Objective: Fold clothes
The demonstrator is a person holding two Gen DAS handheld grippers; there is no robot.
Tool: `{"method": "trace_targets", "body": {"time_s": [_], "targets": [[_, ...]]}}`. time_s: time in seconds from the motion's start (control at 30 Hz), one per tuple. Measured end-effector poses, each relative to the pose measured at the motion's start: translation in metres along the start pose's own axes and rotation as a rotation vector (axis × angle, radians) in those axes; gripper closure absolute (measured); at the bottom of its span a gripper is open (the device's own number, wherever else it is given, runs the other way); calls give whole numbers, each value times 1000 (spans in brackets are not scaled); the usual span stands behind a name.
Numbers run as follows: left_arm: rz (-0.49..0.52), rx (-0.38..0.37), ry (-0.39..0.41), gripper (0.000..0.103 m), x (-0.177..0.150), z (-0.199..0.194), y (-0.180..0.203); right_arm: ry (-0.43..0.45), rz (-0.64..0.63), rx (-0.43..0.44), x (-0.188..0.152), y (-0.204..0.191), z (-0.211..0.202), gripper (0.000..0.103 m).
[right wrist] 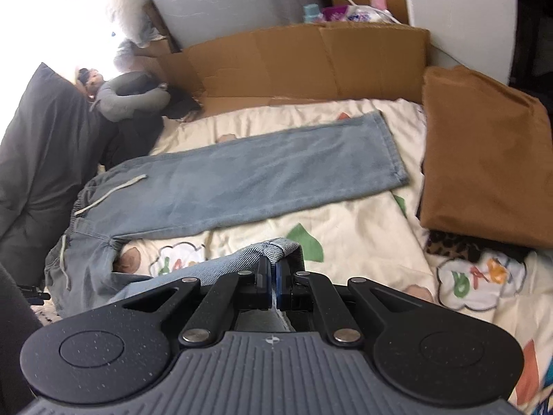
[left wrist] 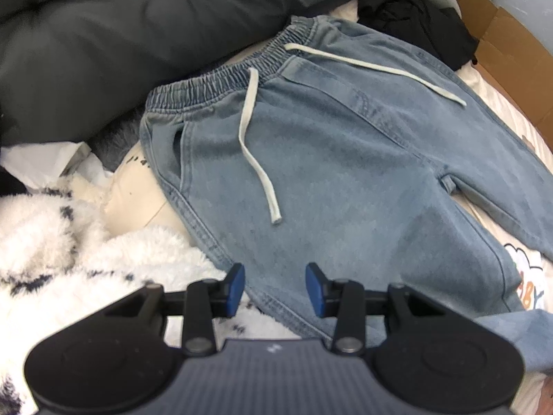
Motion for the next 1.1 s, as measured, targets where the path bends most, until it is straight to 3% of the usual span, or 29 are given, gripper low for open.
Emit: {"method": "trace_targets", "body": {"time_s": [0.3, 0.53, 0.7, 0.73, 0.77, 0.8, 1.1], "targets": [[12, 11, -11, 61, -2, 9, 0, -43, 68, -95, -8, 54, 61, 103], [21, 17, -14, 61, 2, 9, 2, -35, 122, -82, 3, 90, 109, 102], [33, 10, -9, 61, 6, 8, 7, 0, 162, -96, 8, 99, 122, 93], [34, 8, -9, 61, 6, 8, 8, 3, 177, -88, 6, 101, 121, 83], [34, 7, -11, 61, 6, 9, 8, 0, 181, -93, 3, 102, 120, 74], [33, 6, -13, 61, 5, 9, 9, -10, 180, -99, -1, 103, 119, 73], [39, -3, -19, 61, 3, 6, 15, -93, 304, -83, -71, 116, 112, 71]]}}
Point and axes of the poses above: each gripper's, at about its wrist camera, not at the fingertips, and z roughly the way its jaws point, y to its right, x to its top, the point moved 2 cm from there along z, roughly the way its jaws point, and after that the axes turned 11 degrees about x, right-handed, at the moved point
